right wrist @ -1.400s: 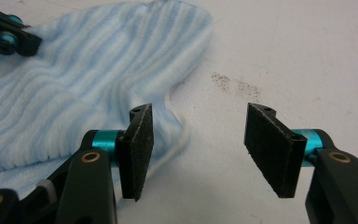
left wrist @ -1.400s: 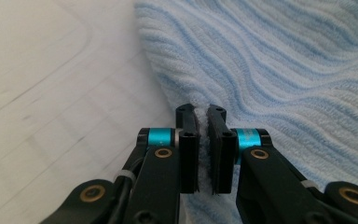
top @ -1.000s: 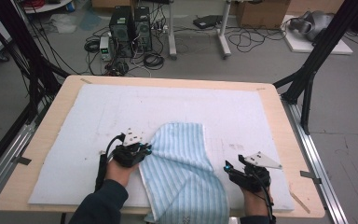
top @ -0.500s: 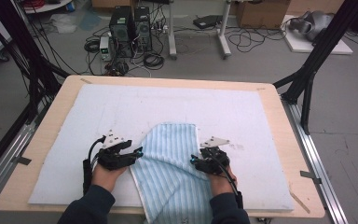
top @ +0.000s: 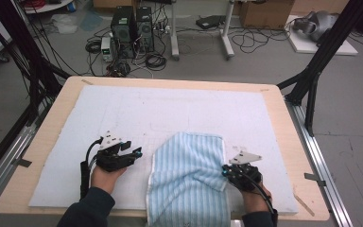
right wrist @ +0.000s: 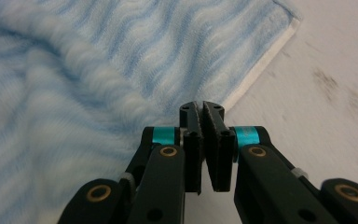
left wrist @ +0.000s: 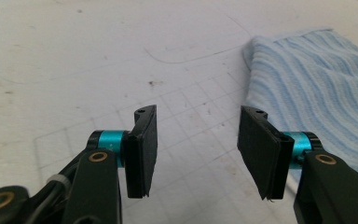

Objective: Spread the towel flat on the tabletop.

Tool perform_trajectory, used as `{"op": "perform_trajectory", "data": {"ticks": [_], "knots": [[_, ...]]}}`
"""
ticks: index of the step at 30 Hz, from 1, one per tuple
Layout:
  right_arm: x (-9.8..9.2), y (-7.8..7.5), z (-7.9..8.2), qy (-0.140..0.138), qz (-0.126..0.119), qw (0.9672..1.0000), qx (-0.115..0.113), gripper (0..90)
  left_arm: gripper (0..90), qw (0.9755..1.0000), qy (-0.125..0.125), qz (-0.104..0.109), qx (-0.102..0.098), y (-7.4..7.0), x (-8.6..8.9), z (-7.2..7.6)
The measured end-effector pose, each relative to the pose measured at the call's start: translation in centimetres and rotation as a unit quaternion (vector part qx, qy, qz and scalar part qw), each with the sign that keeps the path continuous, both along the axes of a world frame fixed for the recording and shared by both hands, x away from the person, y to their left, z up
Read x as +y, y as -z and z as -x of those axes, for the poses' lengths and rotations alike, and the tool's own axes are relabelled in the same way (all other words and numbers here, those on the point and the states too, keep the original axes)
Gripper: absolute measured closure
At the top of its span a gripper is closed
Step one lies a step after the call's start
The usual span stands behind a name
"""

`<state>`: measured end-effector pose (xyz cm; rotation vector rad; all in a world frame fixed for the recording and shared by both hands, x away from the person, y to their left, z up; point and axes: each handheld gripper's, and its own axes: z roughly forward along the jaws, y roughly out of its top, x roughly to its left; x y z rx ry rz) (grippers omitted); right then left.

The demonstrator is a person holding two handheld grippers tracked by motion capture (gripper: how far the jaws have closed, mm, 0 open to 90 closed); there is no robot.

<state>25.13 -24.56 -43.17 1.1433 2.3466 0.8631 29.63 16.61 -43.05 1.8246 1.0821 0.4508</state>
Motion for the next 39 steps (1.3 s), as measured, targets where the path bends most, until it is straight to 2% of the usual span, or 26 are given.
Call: {"op": "perform_trajectory", "data": {"ticks": [3, 9, 12, 14, 16, 17, 19, 20, 21, 22, 23, 25, 28, 30, 32, 33, 34, 35, 38, 39], "knots": [[-1.1, 0.0, 0.7, -0.001, -0.006, 1.0, 0.007, 86.0, 47.6, 0.9998, 0.014, 0.016, 0.003, 0.0, -1.2, -0.2], [-0.9, -0.1, 1.3, -0.003, 0.026, 0.9996, 0.013, 85.9, 46.3, 0.9985, 0.022, 0.048, 0.008, -0.2, -3.1, -1.1], [-0.9, -0.3, 1.8, -0.021, 0.029, 0.999, 0.028, 85.9, 45.9, 0.998, 0.034, 0.05, 0.016, -0.6, -4.2, -1.8], [-1.3, -0.7, 2.2, -0.024, 0.029, 0.9989, 0.027, 83.0, 46.2, 0.9979, 0.043, 0.048, 0.013, -0.7, -5.2, -2.3], [-1.8, -1.2, 2.3, -0.02, 0.009, 0.9996, 0.015, 72.6, 47.9, 0.9975, 0.053, 0.04, 0.023, -0.3, -6.3, -2.6], [-2.1, -1.4, 2.2, -0.015, -0.003, 0.9999, 0.007, 70.2, 49.4, 0.9969, 0.063, 0.034, 0.033, 0.0, -6.9, -2.7], [-2.4, -1.8, 1.9, -0.009, -0.035, 0.9993, 0.0, 66.1, 57.8, 0.9955, 0.083, 0.015, 0.045, 0.7, -8.0, -2.7], [-2.4, -2.0, 1.7, -0.006, -0.045, 0.999, -0.003, 64.9, 62.4, 0.9952, 0.085, 0.007, 0.049, 0.9, -8.3, -2.7], [-2.3, -2.0, 1.5, -0.005, -0.048, 0.9988, -0.009, 61.5, 68.4, 0.9948, 0.087, -0.004, 0.053, 1.2, -8.6, -2.7], [-2.2, -2.1, 1.3, 0.001, -0.051, 0.9986, -0.014, 58.0, 78.9, 0.9943, 0.09, -0.012, 0.057, 1.3, -8.9, -2.7], [-2.1, -2.1, 1.1, 0.006, -0.053, 0.9984, -0.019, 57.8, 83.2, 0.9935, 0.094, -0.02, 0.06, 1.5, -9.0, -2.6], [-1.7, -2.0, 0.5, 0.011, -0.059, 0.9978, -0.028, 53.1, 85.6, 0.9912, 0.111, -0.029, 0.065, 1.6, -9.2, -2.5], [-0.5, -1.4, -0.8, 0.012, -0.057, 0.998, -0.025, 50.4, 86.3, 0.9884, 0.131, -0.039, 0.066, 1.3, -9.3, -1.9], [0.9, -0.6, -1.7, 0.0, -0.048, 0.9987, -0.017, 51.2, 86.4, 0.986, 0.146, -0.041, 0.069, 1.0, -9.1, -1.4], [1.9, 0.1, -2.4, -0.009, -0.032, 0.9994, -0.005, 58.1, 86.4, 0.9845, 0.154, -0.049, 0.068, 0.8, -9.0, -1.0], [2.4, 0.4, -2.6, -0.012, -0.019, 0.9998, 0.002, 66.6, 86.4, 0.983, 0.161, -0.052, 0.071, 0.7, -8.9, -0.7], [2.6, 0.7, -2.7, -0.02, -0.013, 0.9997, 0.009, 75.5, 86.4, 0.9827, 0.163, -0.051, 0.071, 0.7, -8.8, -0.4], [2.7, 0.7, -2.5, -0.025, -0.019, 0.9994, 0.011, 83.3, 86.4, 0.9816, 0.169, -0.05, 0.073, 0.8, -8.5, -0.2], [2.5, 0.3, -1.7, -0.041, 0.004, 0.9991, 0.012, 85.7, 86.4, 0.9792, 0.182, -0.044, 0.078, 1.0, -8.0, 0.5], [2.4, 0.3, -1.4, -0.042, 0.007, 0.999, 0.013, 85.8, 86.4, 0.9778, 0.189, -0.044, 0.08, 1.0, -7.7, 0.8]]}}
